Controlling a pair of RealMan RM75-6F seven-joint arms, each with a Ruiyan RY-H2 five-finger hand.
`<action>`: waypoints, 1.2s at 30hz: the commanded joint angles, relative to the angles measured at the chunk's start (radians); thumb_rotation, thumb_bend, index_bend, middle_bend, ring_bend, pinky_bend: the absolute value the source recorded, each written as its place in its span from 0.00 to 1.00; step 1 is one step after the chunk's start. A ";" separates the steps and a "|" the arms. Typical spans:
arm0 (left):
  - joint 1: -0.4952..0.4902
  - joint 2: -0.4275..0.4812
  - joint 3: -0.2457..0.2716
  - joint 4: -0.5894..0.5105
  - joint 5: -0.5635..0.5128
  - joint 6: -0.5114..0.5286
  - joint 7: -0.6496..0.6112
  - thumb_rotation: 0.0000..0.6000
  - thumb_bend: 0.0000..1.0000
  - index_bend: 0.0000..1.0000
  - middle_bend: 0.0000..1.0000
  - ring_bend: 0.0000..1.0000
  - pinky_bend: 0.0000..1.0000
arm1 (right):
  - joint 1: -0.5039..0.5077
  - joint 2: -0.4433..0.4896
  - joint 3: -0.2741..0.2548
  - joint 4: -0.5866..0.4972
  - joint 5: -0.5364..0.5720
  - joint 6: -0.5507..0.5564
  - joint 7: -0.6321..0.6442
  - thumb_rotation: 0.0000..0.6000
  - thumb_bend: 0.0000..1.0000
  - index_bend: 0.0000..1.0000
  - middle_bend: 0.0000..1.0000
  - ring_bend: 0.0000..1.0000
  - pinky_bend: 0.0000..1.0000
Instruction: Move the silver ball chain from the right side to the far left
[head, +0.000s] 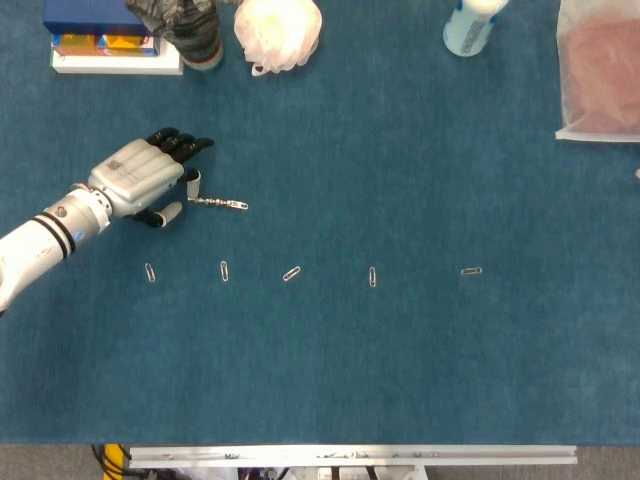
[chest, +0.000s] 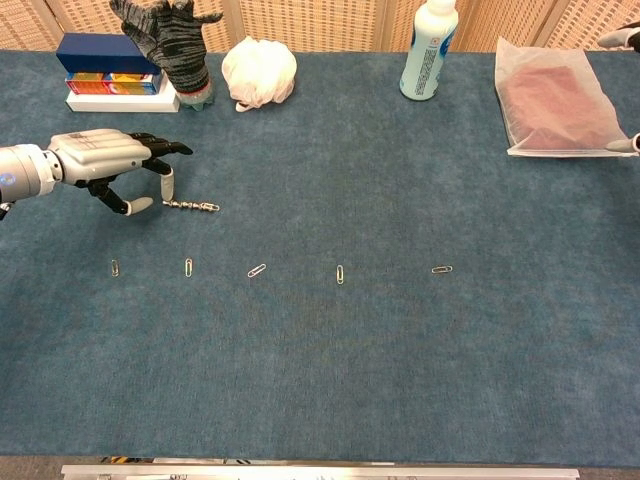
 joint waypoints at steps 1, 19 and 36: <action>0.008 0.018 -0.015 -0.027 -0.017 0.006 0.026 1.00 0.47 0.39 0.00 0.00 0.03 | 0.000 0.000 0.000 0.000 -0.002 0.001 0.002 1.00 0.00 0.12 0.06 0.00 0.11; 0.035 -0.010 -0.071 -0.029 -0.079 -0.013 0.035 1.00 0.27 0.47 0.00 0.00 0.03 | 0.005 0.013 0.010 -0.013 0.003 0.002 -0.006 1.00 0.00 0.12 0.06 0.00 0.11; 0.050 -0.047 -0.126 -0.049 -0.154 -0.064 0.103 1.00 0.27 0.51 0.00 0.00 0.03 | 0.003 0.019 0.010 -0.017 0.005 0.003 -0.002 1.00 0.00 0.12 0.06 0.00 0.11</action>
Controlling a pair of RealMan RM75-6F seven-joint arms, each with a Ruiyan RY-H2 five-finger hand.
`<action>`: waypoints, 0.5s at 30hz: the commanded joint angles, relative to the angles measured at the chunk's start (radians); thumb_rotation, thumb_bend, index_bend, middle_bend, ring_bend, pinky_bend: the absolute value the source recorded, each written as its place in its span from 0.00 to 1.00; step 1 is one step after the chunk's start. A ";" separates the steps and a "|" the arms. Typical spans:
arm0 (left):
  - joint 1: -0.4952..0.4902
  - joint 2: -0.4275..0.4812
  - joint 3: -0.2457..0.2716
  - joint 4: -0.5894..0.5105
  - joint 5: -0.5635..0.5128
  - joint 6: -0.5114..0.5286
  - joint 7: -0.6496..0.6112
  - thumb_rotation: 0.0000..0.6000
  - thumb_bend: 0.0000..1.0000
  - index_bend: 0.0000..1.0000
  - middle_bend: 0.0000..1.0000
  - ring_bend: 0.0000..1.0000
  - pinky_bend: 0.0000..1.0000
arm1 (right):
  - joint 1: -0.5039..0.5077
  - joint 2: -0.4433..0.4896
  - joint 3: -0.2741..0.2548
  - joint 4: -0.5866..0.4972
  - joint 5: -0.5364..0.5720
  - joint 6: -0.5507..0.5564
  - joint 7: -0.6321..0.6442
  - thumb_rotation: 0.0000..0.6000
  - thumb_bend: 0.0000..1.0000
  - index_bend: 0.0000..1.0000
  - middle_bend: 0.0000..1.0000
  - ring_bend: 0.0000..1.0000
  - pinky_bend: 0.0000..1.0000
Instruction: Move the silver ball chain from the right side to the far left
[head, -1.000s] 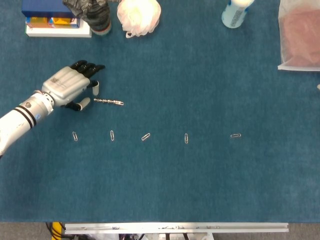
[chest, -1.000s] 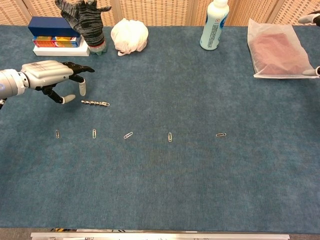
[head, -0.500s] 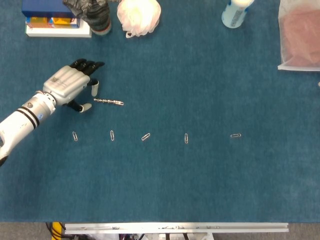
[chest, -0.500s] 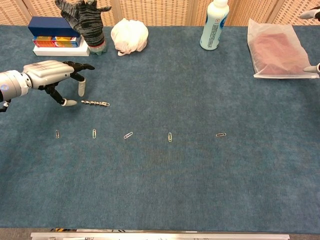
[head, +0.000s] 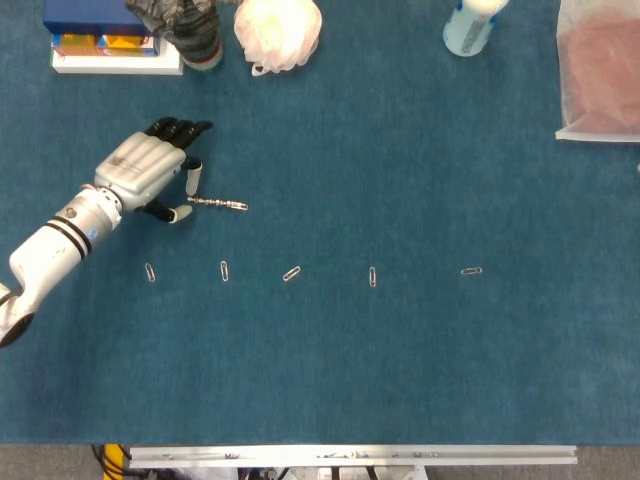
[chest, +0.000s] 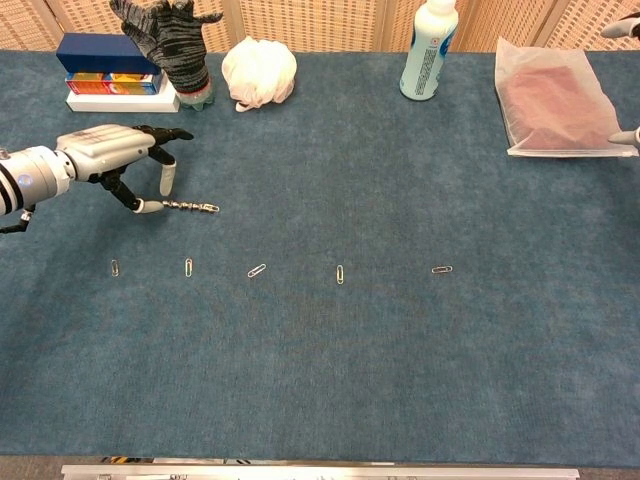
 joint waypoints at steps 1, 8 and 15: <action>-0.001 -0.004 -0.008 -0.005 -0.011 -0.013 0.013 1.00 0.27 0.50 0.00 0.00 0.03 | -0.001 0.001 0.000 0.000 0.000 0.000 0.001 1.00 0.00 0.12 0.06 0.00 0.11; 0.001 -0.011 -0.027 -0.015 -0.041 -0.040 0.048 1.00 0.27 0.48 0.00 0.00 0.03 | -0.003 0.001 -0.002 0.002 -0.002 0.001 0.008 1.00 0.00 0.12 0.06 0.00 0.11; -0.001 -0.020 -0.037 -0.020 -0.057 -0.067 0.069 1.00 0.27 0.48 0.00 0.00 0.03 | -0.006 0.000 -0.003 0.007 -0.005 0.004 0.015 1.00 0.00 0.12 0.06 0.00 0.11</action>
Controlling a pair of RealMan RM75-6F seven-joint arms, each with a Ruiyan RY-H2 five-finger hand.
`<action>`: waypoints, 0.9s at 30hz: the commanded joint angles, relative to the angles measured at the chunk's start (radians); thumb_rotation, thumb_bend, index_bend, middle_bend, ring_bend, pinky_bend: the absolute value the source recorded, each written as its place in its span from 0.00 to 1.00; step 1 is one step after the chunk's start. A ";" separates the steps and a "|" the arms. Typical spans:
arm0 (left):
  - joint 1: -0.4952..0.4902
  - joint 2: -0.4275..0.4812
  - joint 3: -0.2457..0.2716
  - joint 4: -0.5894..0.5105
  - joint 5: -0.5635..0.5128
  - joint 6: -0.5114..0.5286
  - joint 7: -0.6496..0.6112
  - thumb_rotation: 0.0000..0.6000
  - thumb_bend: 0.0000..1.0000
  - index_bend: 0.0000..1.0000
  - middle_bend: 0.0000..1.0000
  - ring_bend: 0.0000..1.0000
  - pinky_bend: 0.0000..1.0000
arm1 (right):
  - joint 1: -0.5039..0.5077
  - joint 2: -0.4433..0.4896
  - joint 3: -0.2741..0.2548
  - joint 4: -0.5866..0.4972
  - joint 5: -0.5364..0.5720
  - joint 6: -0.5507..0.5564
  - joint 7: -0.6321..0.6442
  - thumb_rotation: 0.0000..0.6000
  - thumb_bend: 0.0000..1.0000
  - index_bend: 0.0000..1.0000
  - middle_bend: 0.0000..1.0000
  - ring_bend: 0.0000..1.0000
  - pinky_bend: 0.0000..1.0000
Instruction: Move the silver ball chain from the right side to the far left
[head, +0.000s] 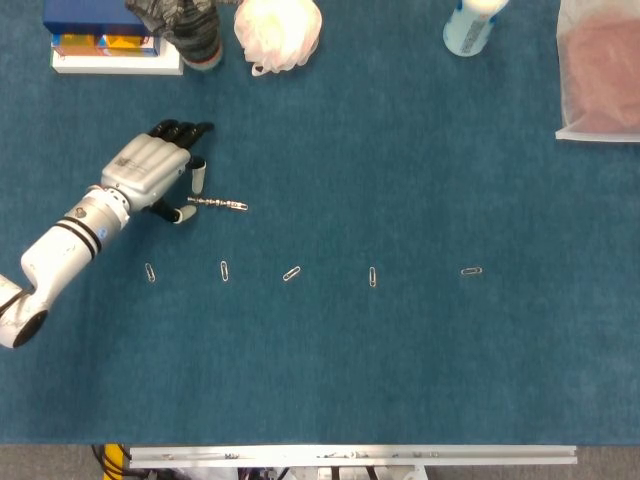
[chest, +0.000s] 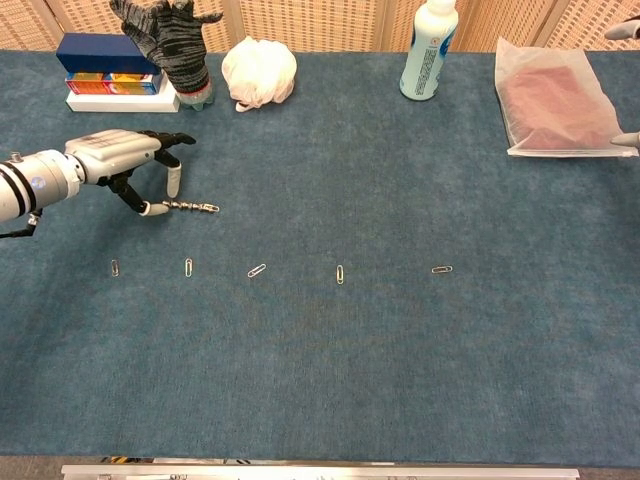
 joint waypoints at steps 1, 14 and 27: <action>-0.001 -0.004 -0.003 -0.002 -0.003 -0.006 0.005 1.00 0.27 0.48 0.00 0.00 0.03 | -0.001 0.000 0.000 0.001 0.000 0.001 0.002 1.00 0.00 0.12 0.06 0.00 0.11; -0.008 -0.023 -0.012 0.019 -0.004 -0.030 0.012 1.00 0.27 0.48 0.00 0.00 0.03 | -0.003 -0.002 -0.002 0.006 -0.002 -0.002 0.009 1.00 0.00 0.12 0.06 0.00 0.11; -0.009 -0.031 -0.015 0.028 -0.002 -0.039 0.011 1.00 0.27 0.50 0.00 0.00 0.03 | -0.005 -0.003 -0.002 0.007 -0.001 -0.002 0.010 1.00 0.00 0.12 0.06 0.00 0.11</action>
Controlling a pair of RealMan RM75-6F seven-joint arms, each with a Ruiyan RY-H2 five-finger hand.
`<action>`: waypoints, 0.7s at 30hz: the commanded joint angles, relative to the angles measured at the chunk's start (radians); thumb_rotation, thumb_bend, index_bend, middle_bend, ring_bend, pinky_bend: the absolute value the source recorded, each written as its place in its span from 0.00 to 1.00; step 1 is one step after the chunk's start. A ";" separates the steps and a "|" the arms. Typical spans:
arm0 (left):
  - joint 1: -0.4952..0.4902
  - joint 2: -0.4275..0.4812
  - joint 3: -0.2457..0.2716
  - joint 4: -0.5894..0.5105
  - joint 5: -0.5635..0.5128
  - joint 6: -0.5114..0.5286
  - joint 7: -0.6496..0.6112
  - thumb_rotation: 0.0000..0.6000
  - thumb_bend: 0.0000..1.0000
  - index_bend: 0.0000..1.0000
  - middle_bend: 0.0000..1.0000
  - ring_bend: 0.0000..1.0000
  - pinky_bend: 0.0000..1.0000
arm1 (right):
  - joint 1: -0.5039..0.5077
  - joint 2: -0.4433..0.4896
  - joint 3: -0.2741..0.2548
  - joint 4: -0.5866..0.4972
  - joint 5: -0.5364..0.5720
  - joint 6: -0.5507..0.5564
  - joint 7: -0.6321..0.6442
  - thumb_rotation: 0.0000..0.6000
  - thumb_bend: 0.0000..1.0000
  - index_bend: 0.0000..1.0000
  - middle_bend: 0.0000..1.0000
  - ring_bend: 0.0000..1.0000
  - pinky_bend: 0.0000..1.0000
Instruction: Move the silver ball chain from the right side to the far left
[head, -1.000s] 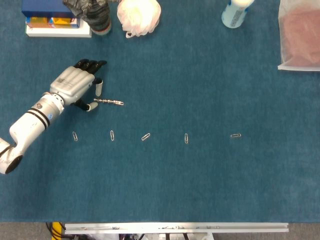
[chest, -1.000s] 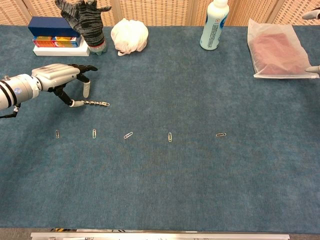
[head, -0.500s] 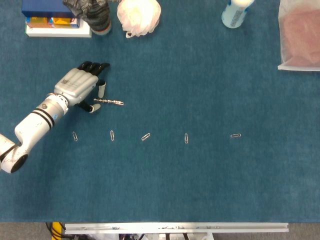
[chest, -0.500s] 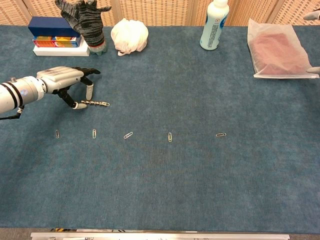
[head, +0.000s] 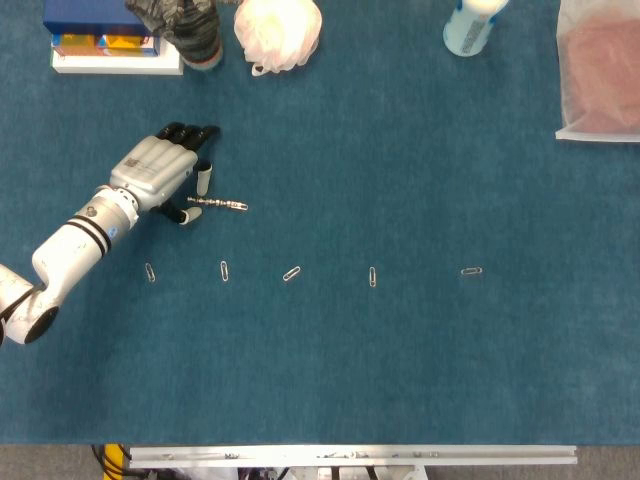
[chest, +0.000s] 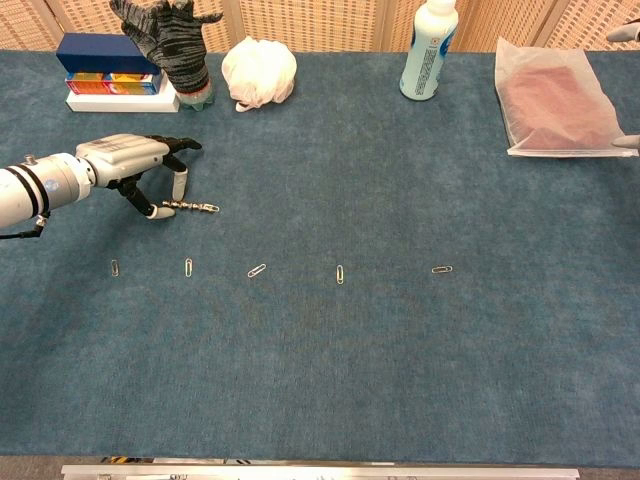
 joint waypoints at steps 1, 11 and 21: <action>0.000 0.000 0.000 -0.001 0.001 0.000 -0.001 1.00 0.27 0.50 0.00 0.00 0.03 | 0.000 0.000 0.000 0.001 0.001 -0.001 0.000 1.00 0.00 0.12 0.06 0.00 0.11; -0.005 -0.001 -0.003 -0.002 0.005 -0.005 -0.007 1.00 0.27 0.51 0.00 0.00 0.03 | 0.001 -0.004 0.000 0.006 0.001 -0.005 0.005 1.00 0.00 0.12 0.06 0.00 0.11; -0.012 -0.012 -0.004 0.009 0.009 -0.012 -0.012 1.00 0.27 0.51 0.00 0.00 0.03 | -0.002 -0.003 -0.001 0.006 0.000 -0.004 0.008 1.00 0.00 0.12 0.06 0.00 0.11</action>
